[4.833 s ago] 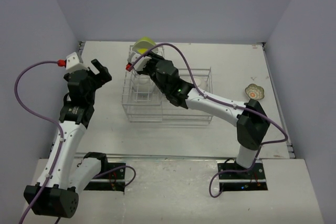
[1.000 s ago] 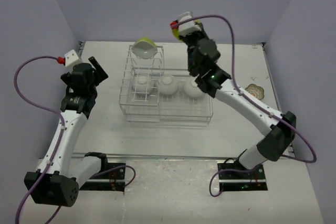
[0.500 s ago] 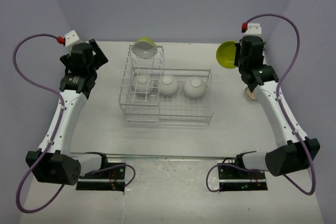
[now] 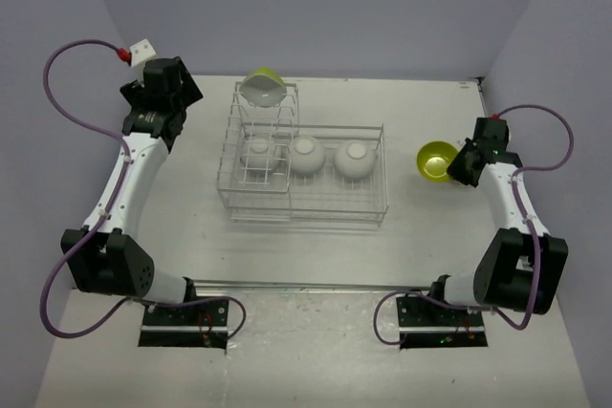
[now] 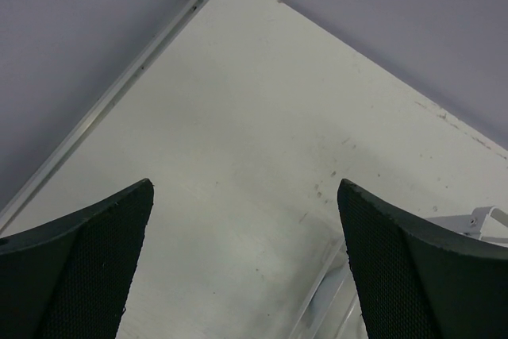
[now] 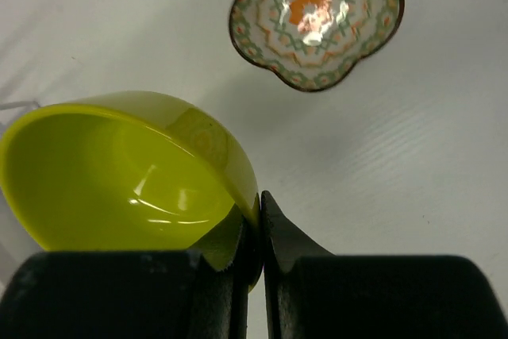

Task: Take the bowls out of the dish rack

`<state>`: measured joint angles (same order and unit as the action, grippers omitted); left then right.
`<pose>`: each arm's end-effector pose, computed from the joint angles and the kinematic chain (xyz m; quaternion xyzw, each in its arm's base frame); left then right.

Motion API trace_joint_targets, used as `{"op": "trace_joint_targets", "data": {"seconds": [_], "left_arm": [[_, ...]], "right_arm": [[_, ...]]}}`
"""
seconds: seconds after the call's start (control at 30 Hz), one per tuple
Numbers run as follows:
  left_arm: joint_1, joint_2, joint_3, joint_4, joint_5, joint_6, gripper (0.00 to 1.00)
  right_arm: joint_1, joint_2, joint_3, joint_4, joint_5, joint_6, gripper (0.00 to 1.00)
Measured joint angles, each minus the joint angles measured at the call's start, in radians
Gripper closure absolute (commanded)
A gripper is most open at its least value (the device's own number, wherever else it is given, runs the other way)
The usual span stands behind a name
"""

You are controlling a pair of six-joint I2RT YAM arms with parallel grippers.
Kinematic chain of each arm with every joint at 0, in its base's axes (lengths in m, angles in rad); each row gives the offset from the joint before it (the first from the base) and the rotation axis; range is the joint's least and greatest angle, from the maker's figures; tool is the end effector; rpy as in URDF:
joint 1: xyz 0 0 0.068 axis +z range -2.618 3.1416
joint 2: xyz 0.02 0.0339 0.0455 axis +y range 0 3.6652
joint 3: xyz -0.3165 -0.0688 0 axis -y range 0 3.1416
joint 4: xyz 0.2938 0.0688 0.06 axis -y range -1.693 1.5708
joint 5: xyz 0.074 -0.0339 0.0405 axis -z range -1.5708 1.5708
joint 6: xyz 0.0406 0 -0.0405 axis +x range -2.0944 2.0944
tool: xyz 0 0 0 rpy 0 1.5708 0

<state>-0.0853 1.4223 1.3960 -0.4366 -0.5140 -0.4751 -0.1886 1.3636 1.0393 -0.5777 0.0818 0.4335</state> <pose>0.3667 -0.0113 0.4299 -0.2905 0.7811 0.0670 0.5487 0.3171 -0.0639 0.2967 0.3016 0.8944 0.0017 0.3302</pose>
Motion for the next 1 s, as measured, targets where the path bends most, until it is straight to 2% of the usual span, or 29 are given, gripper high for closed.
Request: {"op": "trace_joint_targets", "data": {"seconds": [0.13, 0.4, 0.6, 0.93, 1.0], "left_arm": [[0.0, 0.046, 0.051, -0.002, -0.007, -0.012, 0.03], [0.0, 0.05, 0.108, 0.003, -0.003, -0.002, 0.05], [0.0, 0.056, 0.126, 0.003, 0.05, 0.023, 0.1], [0.0, 0.076, 0.147, 0.002, 0.132, 0.045, 0.12], [0.0, 0.081, 0.151, 0.002, 0.145, 0.046, 0.12]], "right_arm": [[-0.068, -0.003, -0.113, 0.003, -0.04, 0.054, 1.0], [-0.214, -0.019, -0.227, 0.014, -0.051, 0.135, 1.0], [-0.275, -0.022, -0.241, 0.016, -0.046, 0.155, 1.0], [-0.344, 0.03, -0.241, 0.017, -0.012, 0.171, 1.0], [-0.346, 0.033, -0.241, 0.018, 0.0, 0.171, 0.96]]}}
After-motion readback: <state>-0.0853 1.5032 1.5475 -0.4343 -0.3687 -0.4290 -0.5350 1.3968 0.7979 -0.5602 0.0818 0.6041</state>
